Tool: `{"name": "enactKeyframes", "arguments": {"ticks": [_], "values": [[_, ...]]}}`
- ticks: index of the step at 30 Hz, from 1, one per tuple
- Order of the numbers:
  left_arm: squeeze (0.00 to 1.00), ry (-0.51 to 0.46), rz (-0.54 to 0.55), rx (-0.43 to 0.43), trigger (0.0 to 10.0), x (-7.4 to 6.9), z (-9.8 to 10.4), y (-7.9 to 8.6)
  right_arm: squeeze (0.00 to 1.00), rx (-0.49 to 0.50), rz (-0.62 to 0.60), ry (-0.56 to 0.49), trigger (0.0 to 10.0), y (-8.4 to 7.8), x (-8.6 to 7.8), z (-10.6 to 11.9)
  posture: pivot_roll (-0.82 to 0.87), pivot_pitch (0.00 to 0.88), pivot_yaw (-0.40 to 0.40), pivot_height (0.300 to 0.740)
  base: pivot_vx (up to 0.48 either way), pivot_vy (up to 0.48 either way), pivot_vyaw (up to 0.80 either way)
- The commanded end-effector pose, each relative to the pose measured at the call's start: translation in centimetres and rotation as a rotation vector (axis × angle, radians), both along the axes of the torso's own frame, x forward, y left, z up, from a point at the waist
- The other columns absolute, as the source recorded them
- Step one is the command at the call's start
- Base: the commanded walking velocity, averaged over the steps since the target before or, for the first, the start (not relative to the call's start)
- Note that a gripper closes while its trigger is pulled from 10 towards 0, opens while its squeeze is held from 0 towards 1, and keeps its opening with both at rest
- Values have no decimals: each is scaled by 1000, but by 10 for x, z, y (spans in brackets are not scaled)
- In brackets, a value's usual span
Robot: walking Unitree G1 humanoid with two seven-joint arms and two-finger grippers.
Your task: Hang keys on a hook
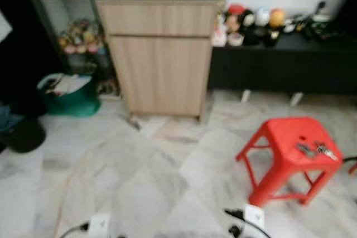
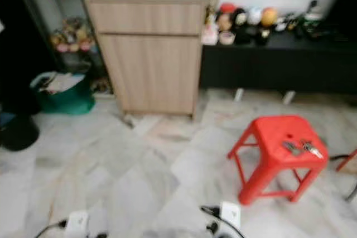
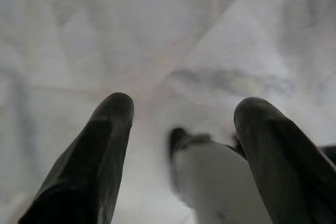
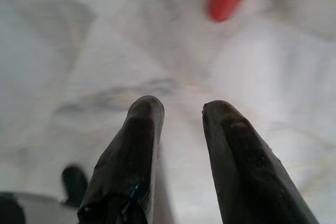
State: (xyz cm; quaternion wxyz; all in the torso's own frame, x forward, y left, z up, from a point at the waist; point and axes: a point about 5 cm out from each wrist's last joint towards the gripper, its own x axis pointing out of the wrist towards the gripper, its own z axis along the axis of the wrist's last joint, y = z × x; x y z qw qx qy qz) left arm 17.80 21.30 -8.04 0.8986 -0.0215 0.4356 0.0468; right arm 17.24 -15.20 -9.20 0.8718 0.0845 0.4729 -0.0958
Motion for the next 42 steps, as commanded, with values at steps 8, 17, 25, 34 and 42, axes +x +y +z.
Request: {"name": "enactKeyframes", "arguments": {"ticks": [8, 17, 25, 34, 42], "values": [[0, 43, 23, 13, 10000, -12, -4, 9, 0, 29, 6, -16, 10000, 13, 5, 2, 75, 0, -32, 740, 0, -424, 0], [0, 43, 33, 13, 10000, -13, -4, 10, 0, 32, -4, -24, 10000, 13, 6, 3, 75, 0, -32, 740, 0, -423, 0], [0, 39, 48, 8, 10000, -13, -4, 10, 0, 37, 2, -27, 10000, 13, 6, 3, 73, 0, -33, 740, 0, -79, 0], [0, 38, 69, -4, 10000, -14, -5, 10, 0, 39, 5, -31, 10000, 13, 7, 3, 73, 0, -36, 740, 0, 0, 0], [0, 46, 76, -9, 10000, -16, -6, 9, 0, 39, 15, -28, 10000, 13, 7, 3, 76, 0, -38, 740, 0, 0, 0]]}}
